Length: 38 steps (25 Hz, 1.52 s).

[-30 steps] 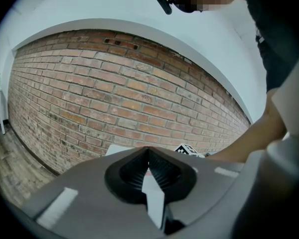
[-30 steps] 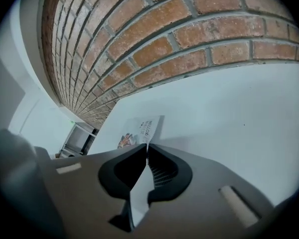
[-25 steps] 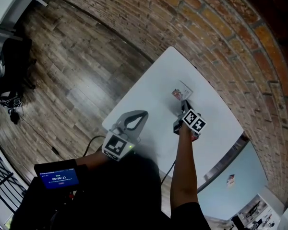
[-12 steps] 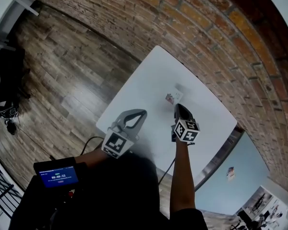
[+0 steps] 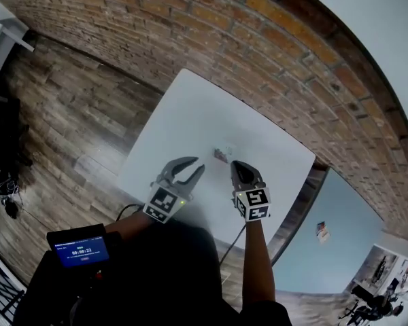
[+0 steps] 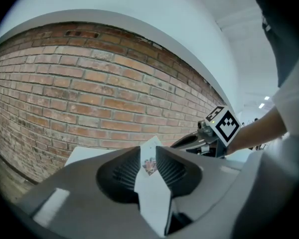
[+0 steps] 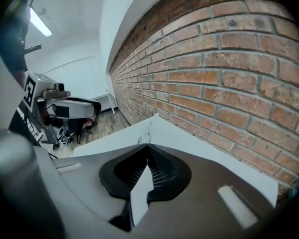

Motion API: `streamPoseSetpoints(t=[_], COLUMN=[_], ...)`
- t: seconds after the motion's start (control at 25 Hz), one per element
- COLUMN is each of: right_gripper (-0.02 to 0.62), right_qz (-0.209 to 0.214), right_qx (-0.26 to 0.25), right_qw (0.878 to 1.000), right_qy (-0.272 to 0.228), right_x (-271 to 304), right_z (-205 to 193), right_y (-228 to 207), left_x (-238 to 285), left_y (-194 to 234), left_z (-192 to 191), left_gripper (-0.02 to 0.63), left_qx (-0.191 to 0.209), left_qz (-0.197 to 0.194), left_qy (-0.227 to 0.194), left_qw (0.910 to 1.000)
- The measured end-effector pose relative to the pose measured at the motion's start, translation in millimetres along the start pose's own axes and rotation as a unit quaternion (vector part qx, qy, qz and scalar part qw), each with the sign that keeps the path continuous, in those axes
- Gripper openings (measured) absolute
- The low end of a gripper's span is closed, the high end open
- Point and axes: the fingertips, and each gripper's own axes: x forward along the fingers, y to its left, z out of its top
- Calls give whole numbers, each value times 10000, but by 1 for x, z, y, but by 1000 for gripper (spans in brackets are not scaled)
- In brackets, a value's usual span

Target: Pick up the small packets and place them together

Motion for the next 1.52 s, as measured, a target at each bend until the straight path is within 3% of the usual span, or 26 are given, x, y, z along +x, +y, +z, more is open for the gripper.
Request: streamPoseSetpoints(t=[0.32, 0.52, 0.6, 0.8, 1.0, 1.2, 1.32, 1.4, 1.52], right_gripper=[6, 6, 6, 6, 6, 6, 6, 6, 6], right_qz=[342, 525, 599, 704, 704, 779, 779, 720, 620], right_qx=[-967, -1174, -1239, -1365, -1806, -2047, -2130, -2200, -2189], right_qw=[9945, 9910, 9895, 9873, 9799, 9747, 9730, 9716, 9726], right_qy=[224, 374, 433, 413, 464, 444, 427, 482, 489], right_x=[-50, -65, -70, -81, -84, -82, -81, -81, -81], right_z=[-13, -29, -35, -40, -40, -35, -32, -32, -32], right_y=[10, 19, 23, 31, 35, 38, 35, 30, 23], left_x=[30, 38, 38, 39, 42, 41, 39, 36, 30], left_y=[-23, -47, -54, -62, -70, -81, -84, -85, -88], left_z=[-11, -26, -31, -43, -54, -52, -53, -55, -59], left_gripper=[201, 268, 275, 272, 272, 272, 267, 233, 122], left_qx=[535, 1241, 1269, 1389, 1539, 1043, 979, 976, 982], left_qz=[-296, -1006, -1186, -1422, -1570, -1972, -2051, -2101, -2207], left_qy=[344, 464, 472, 660, 778, 1002, 1036, 1064, 1132], left_qw=[9975, 9861, 9837, 9778, 9724, 9696, 9683, 9670, 9637])
